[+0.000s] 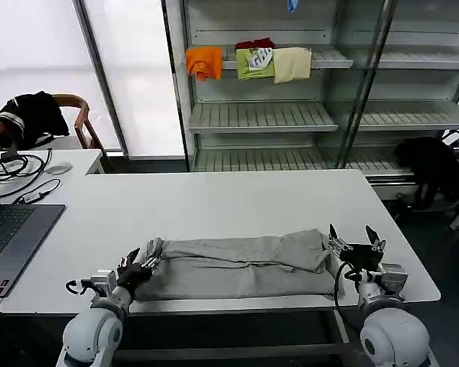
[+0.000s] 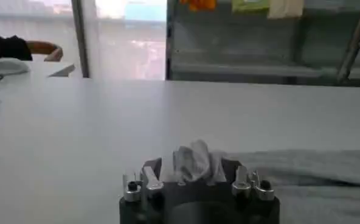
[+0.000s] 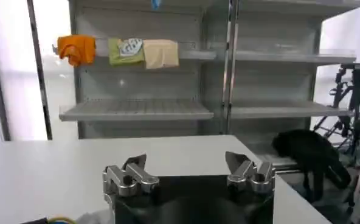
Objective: Fold and organize the clothes.
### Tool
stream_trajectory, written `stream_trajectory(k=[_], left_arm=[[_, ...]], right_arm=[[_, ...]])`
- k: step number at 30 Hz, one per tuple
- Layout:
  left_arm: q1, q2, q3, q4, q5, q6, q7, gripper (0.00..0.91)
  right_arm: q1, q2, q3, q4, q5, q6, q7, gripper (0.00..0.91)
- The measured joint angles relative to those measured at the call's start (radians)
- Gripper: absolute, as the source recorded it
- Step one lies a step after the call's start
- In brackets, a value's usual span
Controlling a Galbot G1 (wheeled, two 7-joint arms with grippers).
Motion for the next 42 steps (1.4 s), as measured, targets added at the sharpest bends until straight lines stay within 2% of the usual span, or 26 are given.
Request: stream_trajectory(k=[4, 6, 7, 8, 9, 30, 37, 42], left_arm=[[0.004, -0.012, -0.007, 0.013, 0.003, -0.002, 0.004, 0.665], [0.007, -0.016, -0.009, 0.018, 0.006, -0.007, 0.007, 0.413], [0.008, -0.018, -0.01, 0.021, 0.007, -0.009, 0.009, 0.121], [0.009, -0.018, -0.011, 0.024, 0.008, -0.011, 0.011, 0.04], [0.01, -0.02, -0.013, 0.029, 0.008, -0.014, 0.013, 0.02], [0.027, -0.023, -0.016, 0.011, 0.034, -0.064, 0.047, 0.0], [0.021, 0.02, -0.064, -0.006, 0.015, -0.074, 0.061, 0.0], [0.012, 0.088, -0.13, 0.004, 0.008, -0.09, 0.074, 0.0]], right_arm=[[0.006, -0.005, 0.003, 0.006, 0.008, -0.004, 0.0, 0.907], [0.011, -0.007, 0.006, 0.007, 0.011, -0.007, 0.0, 0.907], [0.013, -0.008, 0.006, 0.008, 0.013, -0.008, 0.0, 0.907], [0.015, -0.009, 0.007, 0.008, 0.015, -0.009, 0.0, 0.907], [0.018, -0.01, 0.008, 0.008, 0.016, -0.009, 0.0, 0.907], [0.044, -0.012, 0.03, -0.005, 0.028, -0.02, 0.01, 0.907], [0.061, -0.007, 0.026, -0.007, 0.032, -0.03, 0.014, 0.907], [0.075, -0.004, 0.021, -0.009, 0.035, -0.036, 0.016, 0.907]])
